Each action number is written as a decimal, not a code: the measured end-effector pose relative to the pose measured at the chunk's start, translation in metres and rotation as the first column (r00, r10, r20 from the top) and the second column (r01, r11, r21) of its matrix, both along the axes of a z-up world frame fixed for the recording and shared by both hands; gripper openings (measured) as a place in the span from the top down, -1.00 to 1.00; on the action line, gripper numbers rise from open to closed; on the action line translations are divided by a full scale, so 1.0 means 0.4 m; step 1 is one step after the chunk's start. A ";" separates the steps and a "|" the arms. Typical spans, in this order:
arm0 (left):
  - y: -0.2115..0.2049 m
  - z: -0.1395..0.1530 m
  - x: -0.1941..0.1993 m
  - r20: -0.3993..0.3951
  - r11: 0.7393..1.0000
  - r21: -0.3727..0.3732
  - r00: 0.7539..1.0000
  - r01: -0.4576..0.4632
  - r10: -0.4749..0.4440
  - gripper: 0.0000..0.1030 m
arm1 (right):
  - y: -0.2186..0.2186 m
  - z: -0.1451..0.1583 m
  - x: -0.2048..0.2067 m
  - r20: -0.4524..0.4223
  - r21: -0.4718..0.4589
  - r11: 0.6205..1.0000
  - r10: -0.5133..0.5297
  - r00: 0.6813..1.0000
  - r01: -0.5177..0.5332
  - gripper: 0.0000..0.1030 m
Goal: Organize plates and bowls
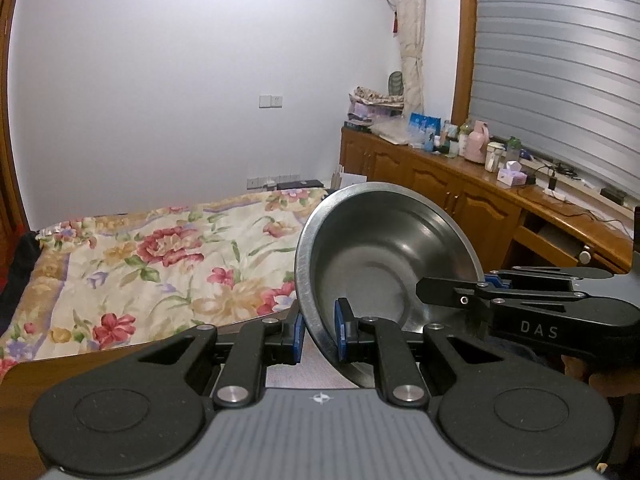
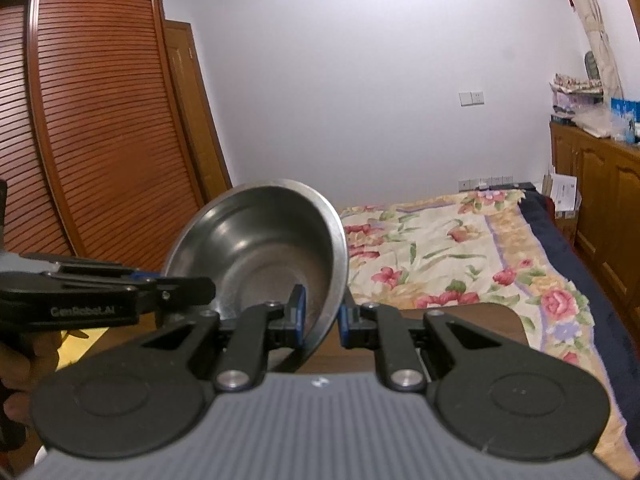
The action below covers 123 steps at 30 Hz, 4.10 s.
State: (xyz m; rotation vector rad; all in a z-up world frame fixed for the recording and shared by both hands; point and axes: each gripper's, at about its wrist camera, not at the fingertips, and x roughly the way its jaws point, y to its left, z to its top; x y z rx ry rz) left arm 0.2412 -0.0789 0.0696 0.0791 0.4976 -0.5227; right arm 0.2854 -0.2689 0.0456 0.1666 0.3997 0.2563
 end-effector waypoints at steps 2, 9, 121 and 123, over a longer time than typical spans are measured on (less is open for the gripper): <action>0.009 0.002 -0.023 0.006 1.000 0.004 1.000 0.002 -0.002 0.66 | 0.005 0.007 -0.015 0.007 -0.008 1.000 0.002 1.000 -0.002 0.65; 0.037 -0.003 -0.092 0.005 1.000 0.006 1.000 -0.006 0.006 0.66 | 0.018 0.006 -0.056 0.001 -0.021 1.000 0.020 1.000 -0.019 0.65; 0.090 -0.307 -0.359 0.005 0.995 -0.023 0.995 -0.101 0.101 -0.68 | 0.055 -0.236 -0.313 -0.018 -0.096 0.990 -0.109 0.994 0.107 -0.52; 0.085 -0.310 -0.360 0.005 0.995 -0.021 0.996 -0.093 0.093 -0.61 | 0.058 -0.245 -0.313 -0.020 -0.094 0.989 -0.113 0.993 0.111 -0.52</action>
